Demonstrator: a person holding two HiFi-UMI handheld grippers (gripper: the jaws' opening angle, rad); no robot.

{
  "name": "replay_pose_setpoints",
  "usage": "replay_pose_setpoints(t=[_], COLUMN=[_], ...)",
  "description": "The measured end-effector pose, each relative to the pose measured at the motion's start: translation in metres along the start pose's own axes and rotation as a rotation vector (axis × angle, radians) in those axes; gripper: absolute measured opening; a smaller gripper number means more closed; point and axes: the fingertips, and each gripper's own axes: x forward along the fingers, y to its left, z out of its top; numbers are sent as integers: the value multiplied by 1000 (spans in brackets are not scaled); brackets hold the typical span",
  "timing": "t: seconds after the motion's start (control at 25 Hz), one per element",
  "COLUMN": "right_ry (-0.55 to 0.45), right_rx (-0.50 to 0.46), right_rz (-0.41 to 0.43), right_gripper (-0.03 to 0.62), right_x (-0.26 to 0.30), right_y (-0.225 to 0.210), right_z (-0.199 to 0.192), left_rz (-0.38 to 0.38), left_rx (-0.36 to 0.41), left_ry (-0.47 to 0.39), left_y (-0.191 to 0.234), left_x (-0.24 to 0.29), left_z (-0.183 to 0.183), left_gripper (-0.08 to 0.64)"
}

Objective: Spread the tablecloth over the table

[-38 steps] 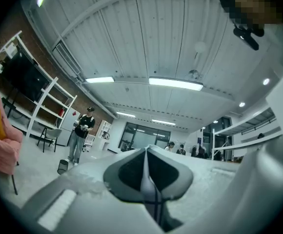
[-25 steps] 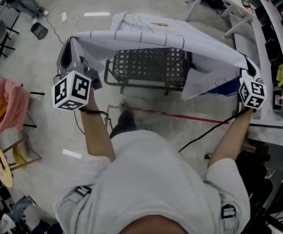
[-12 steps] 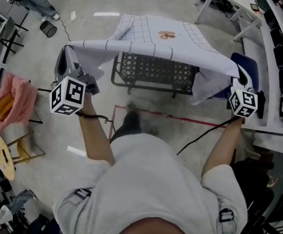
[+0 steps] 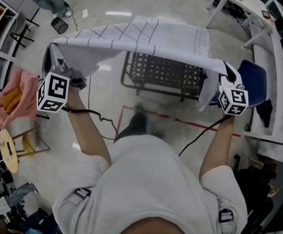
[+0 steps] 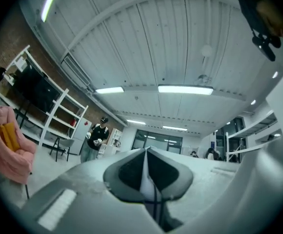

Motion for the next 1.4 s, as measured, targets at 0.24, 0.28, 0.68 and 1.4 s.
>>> replay_pose_setpoints(t=[0.24, 0.28, 0.68, 1.4], right_ry=[-58, -62, 2, 67], right_rx=[4, 15, 62, -165], right_rz=[114, 113, -31, -298], right_gripper=[8, 8, 8, 8], right_x=[27, 28, -1, -118], right_y=[40, 40, -3, -133], right_z=[14, 15, -5, 25], left_rz=[144, 155, 85, -285], left_rx=[30, 30, 11, 0], left_ry=[-37, -21, 150, 183], left_y=[48, 53, 30, -111], left_x=[-26, -28, -1, -7], left_z=[14, 7, -76, -101], left_gripper=[23, 23, 23, 23])
